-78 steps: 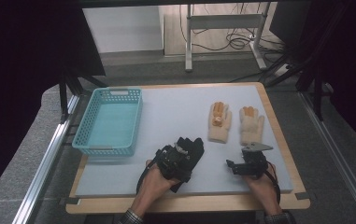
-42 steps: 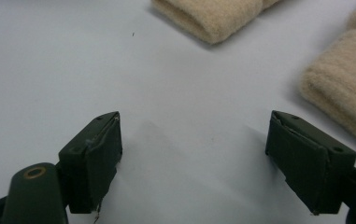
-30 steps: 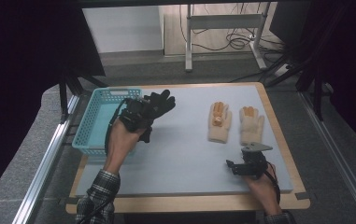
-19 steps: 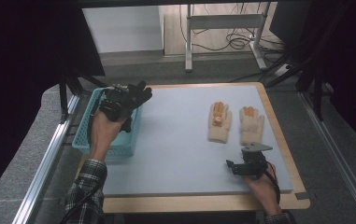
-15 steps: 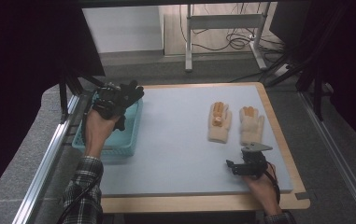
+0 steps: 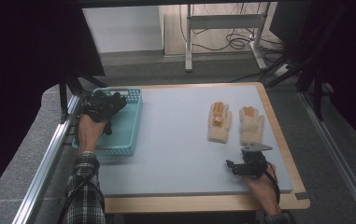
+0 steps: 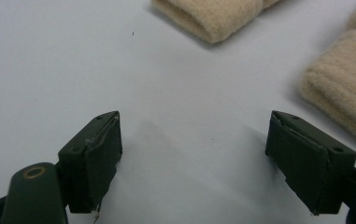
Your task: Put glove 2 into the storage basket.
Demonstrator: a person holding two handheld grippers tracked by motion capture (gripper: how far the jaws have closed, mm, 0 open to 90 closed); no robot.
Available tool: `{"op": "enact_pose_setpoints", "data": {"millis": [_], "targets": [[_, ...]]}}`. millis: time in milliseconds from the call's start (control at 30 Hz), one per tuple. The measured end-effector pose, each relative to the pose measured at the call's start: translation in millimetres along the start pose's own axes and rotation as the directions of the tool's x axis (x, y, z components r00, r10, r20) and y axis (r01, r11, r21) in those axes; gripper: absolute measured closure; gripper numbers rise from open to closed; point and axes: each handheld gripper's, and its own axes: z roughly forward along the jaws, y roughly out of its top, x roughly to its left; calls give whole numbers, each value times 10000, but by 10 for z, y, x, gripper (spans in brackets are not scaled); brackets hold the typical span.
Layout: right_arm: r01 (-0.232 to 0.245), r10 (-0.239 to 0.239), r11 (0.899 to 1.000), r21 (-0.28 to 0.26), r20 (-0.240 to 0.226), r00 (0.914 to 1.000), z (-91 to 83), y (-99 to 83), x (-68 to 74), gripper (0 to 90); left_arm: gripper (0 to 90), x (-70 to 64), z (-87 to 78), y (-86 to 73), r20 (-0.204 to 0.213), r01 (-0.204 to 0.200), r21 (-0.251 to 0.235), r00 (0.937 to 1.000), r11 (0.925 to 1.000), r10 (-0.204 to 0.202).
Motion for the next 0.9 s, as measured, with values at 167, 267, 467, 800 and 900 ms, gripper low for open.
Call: {"op": "enact_pose_setpoints", "data": {"millis": [167,267,467,800,900], "targets": [[1,-1,10000,2,3,10000,0,0,0,182,577,47,189,-15,-575,-156,468,9982,9988,182],[2,-2,10000,-2,1,10000,0,0,0,181,562,76,266,-18,-1119,-330,774,9928,9965,416],[6,-6,10000,-5,3,10000,1,0,0,181,349,90,343,-60,-1545,-811,975,9834,9919,956],[3,-3,10000,-2,1,10000,0,0,1,182,132,167,34,-82,346,-382,-131,9987,9992,386],[-4,4,10000,-7,2,10000,1,0,2,182,102,213,-65,-110,1176,39,-662,9931,9978,39]]}}
